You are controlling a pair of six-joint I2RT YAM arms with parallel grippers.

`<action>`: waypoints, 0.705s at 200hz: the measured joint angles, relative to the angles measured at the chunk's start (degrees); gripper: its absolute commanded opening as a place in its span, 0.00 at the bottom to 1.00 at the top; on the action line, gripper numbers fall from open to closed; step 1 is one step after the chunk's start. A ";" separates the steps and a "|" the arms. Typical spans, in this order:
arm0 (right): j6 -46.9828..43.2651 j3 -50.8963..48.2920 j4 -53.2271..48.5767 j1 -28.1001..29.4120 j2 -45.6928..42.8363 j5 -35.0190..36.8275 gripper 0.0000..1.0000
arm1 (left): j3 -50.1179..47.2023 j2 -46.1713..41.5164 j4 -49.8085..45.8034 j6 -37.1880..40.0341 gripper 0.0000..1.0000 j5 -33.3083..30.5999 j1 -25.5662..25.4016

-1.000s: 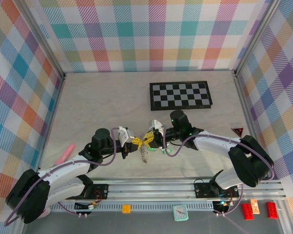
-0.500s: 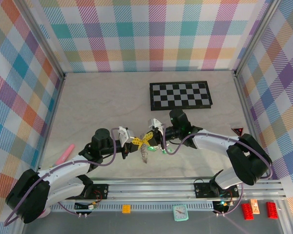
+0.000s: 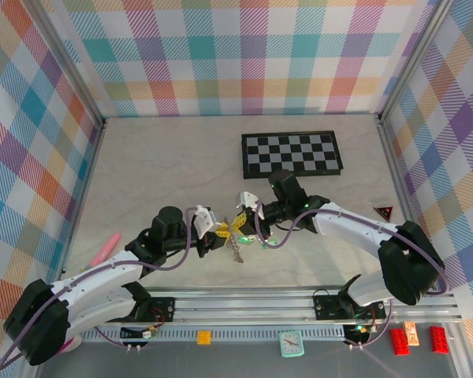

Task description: Put the keys on the keyring

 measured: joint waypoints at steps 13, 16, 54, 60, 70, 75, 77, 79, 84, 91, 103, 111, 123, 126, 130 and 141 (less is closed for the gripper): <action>-1.01 0.66 -1.57 0.50 0.00 0.46 0.00 | 0.07 0.00 -0.92 0.26 0.21 -0.26 -0.02; -1.16 0.79 -1.84 0.61 0.00 0.55 0.00 | 0.07 0.00 -1.03 0.26 0.21 -0.31 -0.04; -2.95 2.05 -4.22 1.49 0.13 1.29 0.00 | 0.31 -0.68 -2.56 1.29 0.20 -0.35 -0.28; -3.15 2.21 -4.48 1.55 0.17 1.31 0.00 | 0.31 -0.79 -2.71 1.31 0.20 -0.33 -0.28; -3.41 2.49 -4.90 1.75 0.33 1.51 0.00 | 0.33 -0.87 -2.89 1.36 0.21 -0.33 -0.28; -3.63 2.60 -5.11 1.84 0.42 1.73 0.00 | 0.33 -0.90 -2.99 1.36 0.21 -0.33 -0.28; -3.67 2.67 -5.14 1.90 0.48 1.75 0.00 | 0.33 -0.90 -3.10 1.36 0.22 -0.33 -0.28; -3.78 2.71 -5.22 1.92 0.52 1.79 0.00 | 0.35 -0.90 -3.17 1.33 0.22 -0.33 -0.28; -4.02 2.84 -5.35 2.03 0.66 2.01 0.00 | 0.37 -0.92 -3.37 1.36 0.22 -0.33 -0.28; -4.22 2.91 -5.53 2.16 0.74 2.32 0.00 | 0.42 -0.96 -3.63 1.42 0.23 -0.33 -0.28; -4.44 2.91 -5.81 2.34 0.76 2.86 0.00 | 0.59 -1.01 -3.91 1.51 0.23 -0.26 -0.28; -4.48 2.91 -5.88 2.40 0.76 3.26 0.00 | 0.76 -1.03 -3.96 1.51 0.23 -0.20 -0.28; -4.50 2.91 -6.21 2.47 0.76 3.72 0.00 | 1.03 -1.09 -3.98 1.51 0.23 -0.15 -0.28; -4.50 2.91 -6.29 2.47 0.76 3.76 0.00 | 1.07 -1.14 -3.96 1.51 0.22 -0.13 -0.28; -4.52 2.91 -6.43 2.47 0.76 3.89 0.00 | 1.14 -1.20 -3.96 1.51 0.22 -0.13 -0.28; -4.59 2.91 -6.62 2.47 0.76 3.89 0.00 | 1.20 -1.40 -3.98 1.51 0.21 -0.13 -0.28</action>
